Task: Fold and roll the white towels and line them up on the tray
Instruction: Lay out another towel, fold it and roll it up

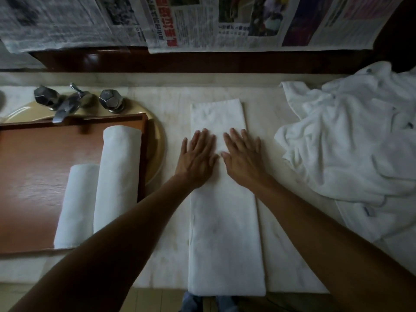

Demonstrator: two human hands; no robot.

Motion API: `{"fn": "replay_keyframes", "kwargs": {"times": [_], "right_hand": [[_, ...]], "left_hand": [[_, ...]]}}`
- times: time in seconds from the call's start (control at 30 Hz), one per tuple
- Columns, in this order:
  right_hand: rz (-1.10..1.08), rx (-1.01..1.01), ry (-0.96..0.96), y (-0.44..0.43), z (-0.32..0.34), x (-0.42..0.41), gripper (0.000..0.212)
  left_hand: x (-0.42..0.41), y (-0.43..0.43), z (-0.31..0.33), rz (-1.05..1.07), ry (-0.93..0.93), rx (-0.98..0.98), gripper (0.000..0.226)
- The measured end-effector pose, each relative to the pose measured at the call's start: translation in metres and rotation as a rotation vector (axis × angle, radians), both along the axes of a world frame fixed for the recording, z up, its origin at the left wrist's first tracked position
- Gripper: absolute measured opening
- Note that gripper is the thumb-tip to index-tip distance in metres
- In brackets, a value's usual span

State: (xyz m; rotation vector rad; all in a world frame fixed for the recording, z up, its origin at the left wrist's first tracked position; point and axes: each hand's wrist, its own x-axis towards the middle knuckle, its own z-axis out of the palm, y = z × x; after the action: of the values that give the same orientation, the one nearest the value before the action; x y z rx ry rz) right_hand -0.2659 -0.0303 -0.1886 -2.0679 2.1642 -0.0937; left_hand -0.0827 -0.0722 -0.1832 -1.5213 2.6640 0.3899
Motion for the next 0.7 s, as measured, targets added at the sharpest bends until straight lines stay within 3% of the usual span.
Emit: {"fn": "replay_keyframes", "kwargs": {"times": [0.17, 0.37, 0.5, 0.6, 0.7], "right_hand": [[-0.143, -0.046, 0.031, -0.014, 0.0, -0.026, 0.066], [-0.022, -0.024, -0.06, -0.085, 0.003, -0.014, 0.066], [-0.085, -0.026, -0.057, -0.099, -0.012, -0.032, 0.065], [-0.196, -0.018, -0.075, -0.093, -0.013, -0.039, 0.068], [-0.218, -0.07, -0.136, -0.049, -0.009, -0.028, 0.074]], "left_hand": [[0.023, -0.049, -0.002, 0.151, -0.048, -0.035, 0.071], [-0.013, -0.09, -0.001, 0.008, 0.023, -0.068, 0.069], [-0.004, -0.113, -0.008, 0.104, -0.067, -0.046, 0.071], [0.004, -0.101, 0.0, 0.168, -0.095, -0.06, 0.072], [0.013, -0.046, 0.008, 0.207, 0.02, -0.033, 0.072]]}}
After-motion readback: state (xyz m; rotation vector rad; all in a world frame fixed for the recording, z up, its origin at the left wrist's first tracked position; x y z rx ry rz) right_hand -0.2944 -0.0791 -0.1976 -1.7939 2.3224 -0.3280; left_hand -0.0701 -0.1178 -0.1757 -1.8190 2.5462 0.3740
